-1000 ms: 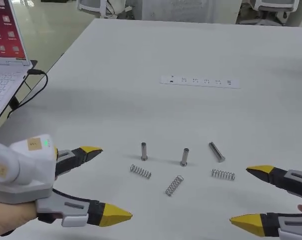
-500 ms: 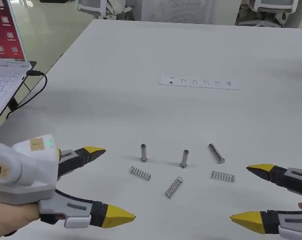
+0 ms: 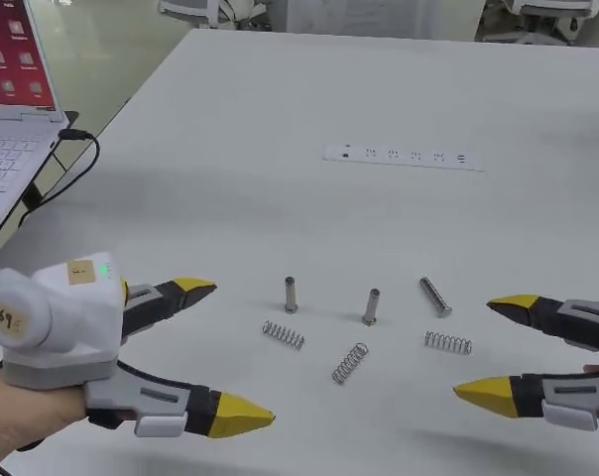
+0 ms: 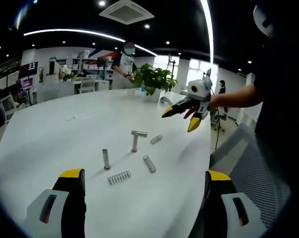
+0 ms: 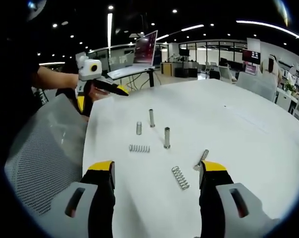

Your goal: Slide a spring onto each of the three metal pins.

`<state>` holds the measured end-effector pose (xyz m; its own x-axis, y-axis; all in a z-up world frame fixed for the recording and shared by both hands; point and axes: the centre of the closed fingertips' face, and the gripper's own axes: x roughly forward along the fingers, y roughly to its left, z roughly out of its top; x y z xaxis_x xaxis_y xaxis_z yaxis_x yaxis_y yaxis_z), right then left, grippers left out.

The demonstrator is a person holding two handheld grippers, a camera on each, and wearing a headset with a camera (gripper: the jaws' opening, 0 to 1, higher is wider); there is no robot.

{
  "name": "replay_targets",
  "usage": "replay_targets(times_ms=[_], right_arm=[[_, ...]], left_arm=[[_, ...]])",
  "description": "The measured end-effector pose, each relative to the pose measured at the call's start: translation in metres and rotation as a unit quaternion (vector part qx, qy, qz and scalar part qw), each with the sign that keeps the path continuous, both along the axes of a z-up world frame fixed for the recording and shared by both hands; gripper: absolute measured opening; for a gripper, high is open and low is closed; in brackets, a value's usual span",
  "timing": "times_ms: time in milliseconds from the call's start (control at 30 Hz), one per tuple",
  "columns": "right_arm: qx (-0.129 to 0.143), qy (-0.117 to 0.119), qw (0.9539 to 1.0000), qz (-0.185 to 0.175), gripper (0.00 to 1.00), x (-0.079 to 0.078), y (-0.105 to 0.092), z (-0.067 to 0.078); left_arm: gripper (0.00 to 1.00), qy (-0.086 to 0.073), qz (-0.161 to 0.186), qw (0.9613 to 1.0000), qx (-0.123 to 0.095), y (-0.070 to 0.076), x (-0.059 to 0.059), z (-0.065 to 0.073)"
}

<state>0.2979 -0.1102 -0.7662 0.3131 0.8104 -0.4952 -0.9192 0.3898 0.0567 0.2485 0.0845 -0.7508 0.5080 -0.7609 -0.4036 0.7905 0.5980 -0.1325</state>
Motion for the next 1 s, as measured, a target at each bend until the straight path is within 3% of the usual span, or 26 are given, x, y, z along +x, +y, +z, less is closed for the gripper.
replay_targets(times_ms=[200,400,600,767,1000], right_arm=[[0.008,-0.003,0.9997,-0.024,0.67,0.028,0.005,0.008],[0.001,0.005,0.9995,-0.032,0.62,0.041,0.011,0.005],[-0.030,0.021,0.9986,-0.038,0.48,0.053,0.013,-0.006],[-0.043,0.031,0.9974,-0.049,0.46,0.068,0.018,-0.014],[-0.093,0.051,0.9911,-0.081,0.41,0.089,0.014,-0.035]], left_arm=[[0.98,0.000,0.004,1.0000,0.000,0.002,0.000,0.001],[0.97,0.000,0.003,1.0000,0.000,0.001,0.000,0.001],[0.97,0.000,0.003,1.0000,-0.003,-0.001,0.002,0.001],[0.97,0.000,0.002,1.0000,-0.003,-0.002,0.004,0.002],[0.97,0.002,0.006,1.0000,-0.002,0.000,0.004,0.000]])
